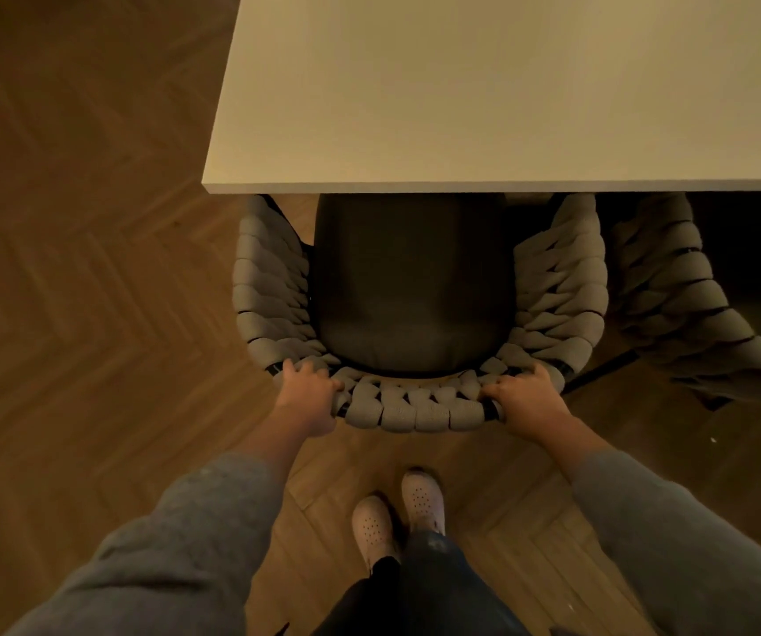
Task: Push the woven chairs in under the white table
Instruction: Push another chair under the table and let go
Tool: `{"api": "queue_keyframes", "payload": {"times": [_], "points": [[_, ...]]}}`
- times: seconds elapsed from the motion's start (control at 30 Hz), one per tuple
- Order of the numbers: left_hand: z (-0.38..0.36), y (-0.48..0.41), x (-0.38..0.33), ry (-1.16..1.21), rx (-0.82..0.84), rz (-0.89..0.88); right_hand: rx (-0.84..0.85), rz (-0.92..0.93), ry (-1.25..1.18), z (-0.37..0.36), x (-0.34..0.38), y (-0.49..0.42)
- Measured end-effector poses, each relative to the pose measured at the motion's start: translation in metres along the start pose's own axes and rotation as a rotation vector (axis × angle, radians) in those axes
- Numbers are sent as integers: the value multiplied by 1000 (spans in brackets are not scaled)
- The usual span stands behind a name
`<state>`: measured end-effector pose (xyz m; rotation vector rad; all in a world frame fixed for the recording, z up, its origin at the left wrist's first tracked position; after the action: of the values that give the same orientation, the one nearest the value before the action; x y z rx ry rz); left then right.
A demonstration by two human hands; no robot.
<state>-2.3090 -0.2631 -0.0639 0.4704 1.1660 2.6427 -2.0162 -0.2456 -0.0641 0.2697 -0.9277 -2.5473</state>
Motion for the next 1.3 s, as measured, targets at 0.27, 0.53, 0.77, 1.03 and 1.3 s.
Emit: {"api": "queue_keyframes", "payload": {"times": [0.27,0.53,0.77,1.03,1.3], "points": [[8,-13,8,17,-30,9,18,10,-11,11,-1,-10],[14,-7,17,157,5,-187,380,-42,-41,34,14,-23],[36,-12,137,539,-313,-278,201,121,-231,134,148,-82],[1,-35,318,369,-300,-58,-152,121,-546,246,307,-171],[6,-73,443,237,-258,-24,-136,-65,-454,311,390,-258]]}}
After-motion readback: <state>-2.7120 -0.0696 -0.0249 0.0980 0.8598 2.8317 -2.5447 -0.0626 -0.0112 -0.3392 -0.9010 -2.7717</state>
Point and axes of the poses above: each hand's wrist, its own y-axis away from the middle knuckle, its own z-axis out of the back of the hand, x = y × z, the point moved 3 cm from there along -y, towards the middle knuckle, and after that the axes turned 3 degrees about x, right-handed, at the moved point
